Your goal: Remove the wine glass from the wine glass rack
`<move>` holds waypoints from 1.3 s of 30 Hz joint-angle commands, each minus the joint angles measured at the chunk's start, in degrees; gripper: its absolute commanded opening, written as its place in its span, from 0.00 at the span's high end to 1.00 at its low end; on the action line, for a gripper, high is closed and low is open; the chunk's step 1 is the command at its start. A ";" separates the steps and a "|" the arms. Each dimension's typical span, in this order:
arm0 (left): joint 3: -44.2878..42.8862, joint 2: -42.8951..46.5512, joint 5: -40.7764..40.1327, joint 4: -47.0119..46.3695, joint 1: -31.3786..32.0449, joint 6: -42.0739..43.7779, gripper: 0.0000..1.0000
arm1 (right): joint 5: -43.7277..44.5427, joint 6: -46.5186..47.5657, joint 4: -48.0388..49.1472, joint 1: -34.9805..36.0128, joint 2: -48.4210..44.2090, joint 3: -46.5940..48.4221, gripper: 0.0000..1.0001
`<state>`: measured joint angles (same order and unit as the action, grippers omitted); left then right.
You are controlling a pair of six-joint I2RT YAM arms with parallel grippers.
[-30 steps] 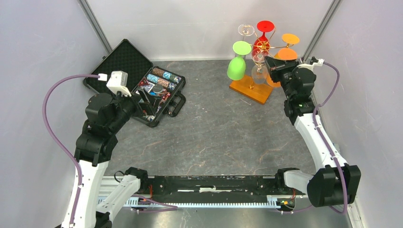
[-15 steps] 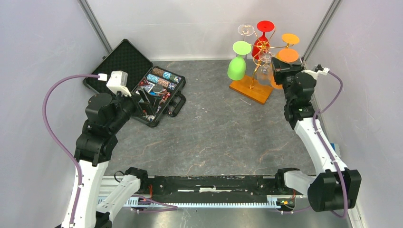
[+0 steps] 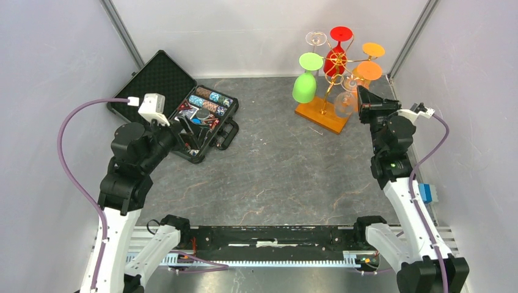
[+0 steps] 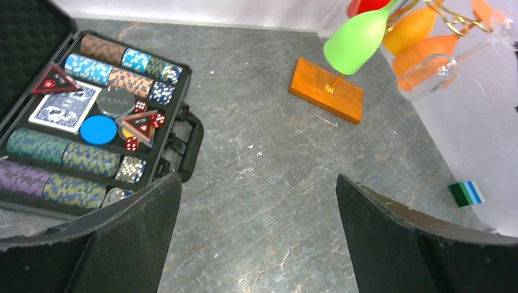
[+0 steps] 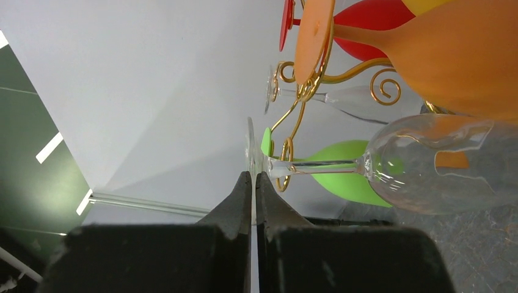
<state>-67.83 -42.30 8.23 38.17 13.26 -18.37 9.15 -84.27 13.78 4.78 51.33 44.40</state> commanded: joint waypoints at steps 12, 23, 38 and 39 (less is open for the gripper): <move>10.64 -1.43 30.80 -27.69 1.03 -10.82 0.00 | -11.33 1.86 -12.16 0.19 -19.73 -4.17 1.00; 15.18 -14.53 25.78 -52.63 25.82 2.56 0.00 | -23.20 -3.48 -14.25 0.19 -26.57 -8.41 1.00; 8.42 -43.53 23.83 -89.07 34.64 15.21 0.14 | -30.55 -8.14 -6.31 0.23 -24.54 -8.11 1.00; 7.53 -44.75 23.61 -90.26 34.72 14.67 0.18 | -30.64 -8.11 -6.17 0.28 -24.48 -8.02 1.00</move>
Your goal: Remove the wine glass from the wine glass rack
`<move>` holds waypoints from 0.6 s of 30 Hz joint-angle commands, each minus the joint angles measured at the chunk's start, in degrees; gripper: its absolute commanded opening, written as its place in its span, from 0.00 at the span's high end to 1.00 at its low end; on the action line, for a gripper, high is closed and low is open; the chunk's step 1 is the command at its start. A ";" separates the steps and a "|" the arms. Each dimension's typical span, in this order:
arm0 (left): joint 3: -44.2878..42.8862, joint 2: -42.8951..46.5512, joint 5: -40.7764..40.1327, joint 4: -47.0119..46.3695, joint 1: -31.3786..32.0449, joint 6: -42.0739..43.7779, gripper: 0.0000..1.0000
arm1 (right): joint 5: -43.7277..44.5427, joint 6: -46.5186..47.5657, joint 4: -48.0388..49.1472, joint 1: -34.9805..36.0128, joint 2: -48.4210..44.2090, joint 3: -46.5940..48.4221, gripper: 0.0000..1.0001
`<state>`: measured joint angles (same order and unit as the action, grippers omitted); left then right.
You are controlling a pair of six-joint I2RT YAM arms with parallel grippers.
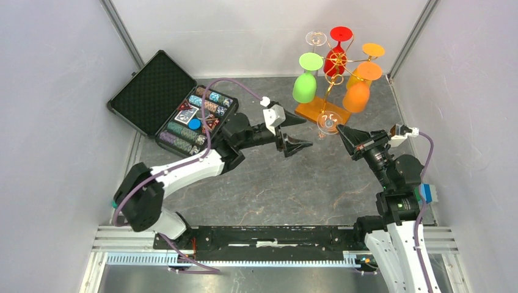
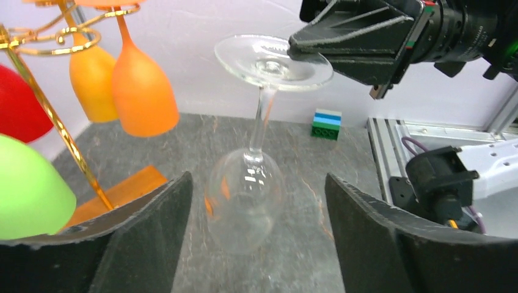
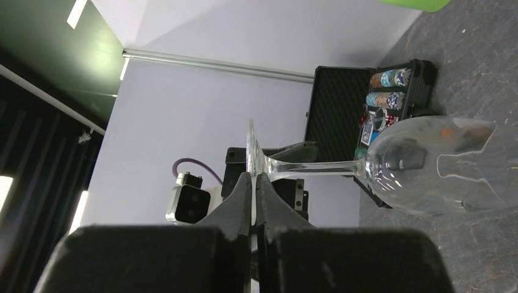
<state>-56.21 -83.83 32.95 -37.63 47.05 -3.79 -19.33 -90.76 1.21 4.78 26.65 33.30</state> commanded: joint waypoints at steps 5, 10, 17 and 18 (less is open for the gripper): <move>-8.25 -7.53 -0.40 -14.70 1.48 -0.37 0.33 | -2.73 -2.09 7.04 0.19 0.42 3.02 1.00; -9.79 -10.34 1.11 -14.14 2.40 -1.36 0.40 | -2.86 -2.40 7.57 0.23 0.69 3.17 1.00; -11.58 -13.51 3.44 -13.70 3.46 -2.97 0.41 | -3.13 -2.93 8.17 0.17 1.14 3.57 1.00; -11.87 -13.92 3.52 -13.72 3.55 -3.13 0.43 | -3.23 -2.93 8.19 0.20 1.15 3.61 1.00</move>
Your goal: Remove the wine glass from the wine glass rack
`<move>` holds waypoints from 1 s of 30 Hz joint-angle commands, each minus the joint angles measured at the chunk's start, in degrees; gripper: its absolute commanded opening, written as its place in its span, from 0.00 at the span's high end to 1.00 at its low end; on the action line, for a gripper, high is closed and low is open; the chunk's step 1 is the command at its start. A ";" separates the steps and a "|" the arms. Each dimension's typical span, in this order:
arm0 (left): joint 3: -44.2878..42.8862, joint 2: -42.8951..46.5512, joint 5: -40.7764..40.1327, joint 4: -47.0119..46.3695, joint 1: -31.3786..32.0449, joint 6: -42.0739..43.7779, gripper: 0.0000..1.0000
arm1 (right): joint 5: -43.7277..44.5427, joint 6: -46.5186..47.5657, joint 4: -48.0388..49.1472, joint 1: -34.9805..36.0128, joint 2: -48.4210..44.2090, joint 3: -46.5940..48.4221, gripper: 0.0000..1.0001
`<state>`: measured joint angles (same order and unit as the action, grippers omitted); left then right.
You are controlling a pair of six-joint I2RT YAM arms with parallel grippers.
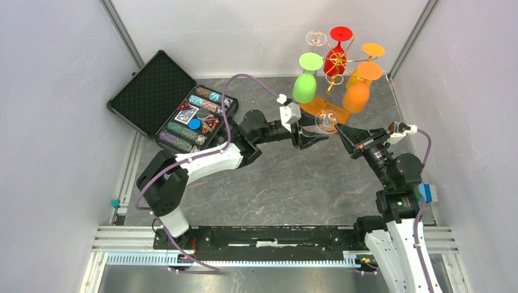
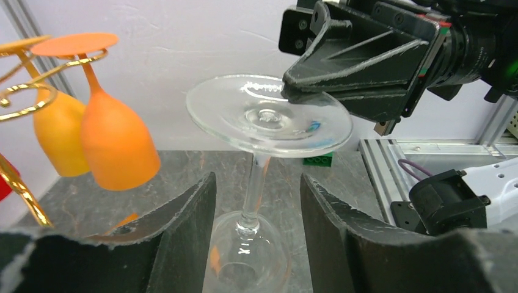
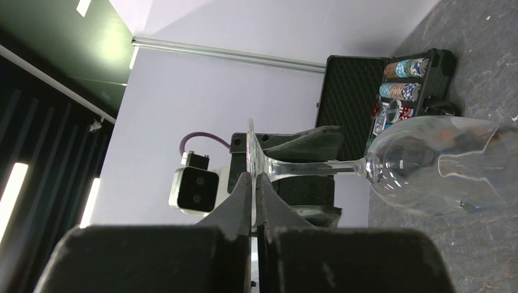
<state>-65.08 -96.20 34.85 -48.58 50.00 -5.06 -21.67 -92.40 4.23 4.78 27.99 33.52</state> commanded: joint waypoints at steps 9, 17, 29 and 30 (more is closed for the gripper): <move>-5.57 -3.20 2.24 -2.75 0.98 -3.09 0.86 | -0.49 -0.23 3.80 0.16 -0.07 3.62 1.00; -3.07 -0.83 -1.98 -5.54 0.98 -4.75 0.98 | 0.96 4.72 0.96 0.19 0.48 3.79 0.50; 0.62 14.29 -30.59 11.89 0.97 -16.30 0.98 | -0.75 23.58 3.27 0.23 -1.66 0.63 0.07; 0.57 15.39 -33.66 12.98 0.98 -17.74 0.98 | -1.62 24.23 3.44 0.23 -1.79 0.02 0.06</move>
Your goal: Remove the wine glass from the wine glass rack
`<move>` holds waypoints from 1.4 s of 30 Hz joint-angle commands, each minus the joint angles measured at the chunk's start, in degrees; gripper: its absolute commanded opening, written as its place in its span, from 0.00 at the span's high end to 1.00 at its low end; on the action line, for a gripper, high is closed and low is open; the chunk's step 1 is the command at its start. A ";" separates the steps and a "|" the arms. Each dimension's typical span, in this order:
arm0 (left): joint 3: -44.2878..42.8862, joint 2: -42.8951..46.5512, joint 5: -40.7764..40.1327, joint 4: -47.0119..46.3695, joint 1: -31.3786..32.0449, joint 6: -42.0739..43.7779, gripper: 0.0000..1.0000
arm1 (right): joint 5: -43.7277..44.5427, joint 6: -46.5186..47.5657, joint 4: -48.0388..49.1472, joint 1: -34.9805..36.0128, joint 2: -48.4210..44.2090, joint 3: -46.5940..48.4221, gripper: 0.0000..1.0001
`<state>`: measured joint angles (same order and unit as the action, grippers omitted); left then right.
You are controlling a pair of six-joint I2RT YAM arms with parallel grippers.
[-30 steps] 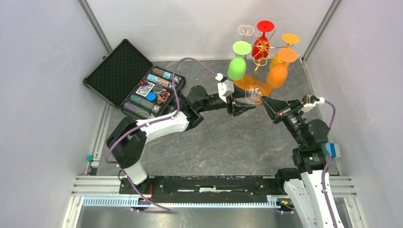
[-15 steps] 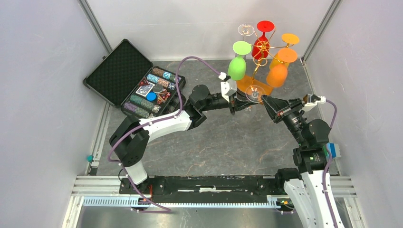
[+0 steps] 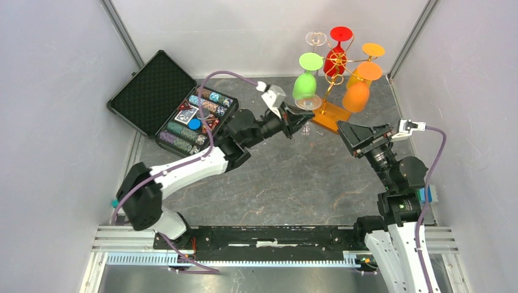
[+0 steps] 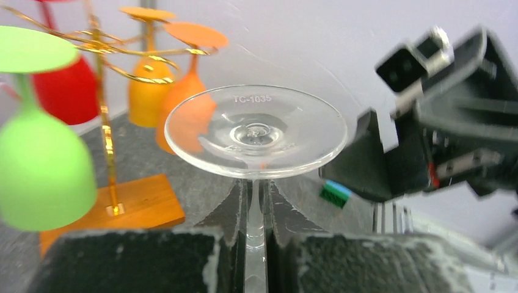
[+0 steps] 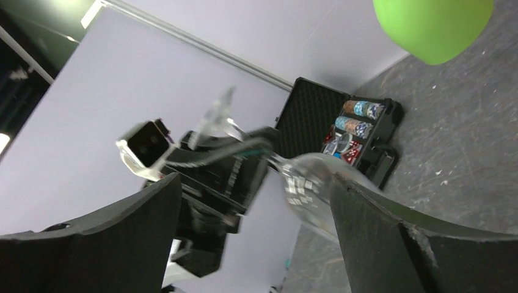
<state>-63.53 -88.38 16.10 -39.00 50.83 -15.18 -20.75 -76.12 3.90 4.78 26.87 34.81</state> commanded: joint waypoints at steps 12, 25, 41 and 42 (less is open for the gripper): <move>2.98 16.99 -36.22 2.12 0.15 -29.22 0.98 | -2.98 -3.41 24.82 7.73 0.99 -9.55 0.02; 7.41 21.52 -41.29 -0.85 0.15 -33.09 0.98 | 12.54 2.56 39.33 30.96 14.75 -5.05 0.20; 11.41 26.83 -43.93 -0.99 0.15 -35.37 0.98 | 14.55 7.36 50.75 35.06 25.63 -0.45 0.48; 11.92 27.27 -44.32 -1.07 0.10 -35.28 0.98 | 14.63 7.54 51.51 35.36 26.09 -0.44 0.51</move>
<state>-52.38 -63.61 -25.65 -35.75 50.83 -48.31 -6.87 -70.43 48.27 39.20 51.79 31.07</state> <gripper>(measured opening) 0.099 0.534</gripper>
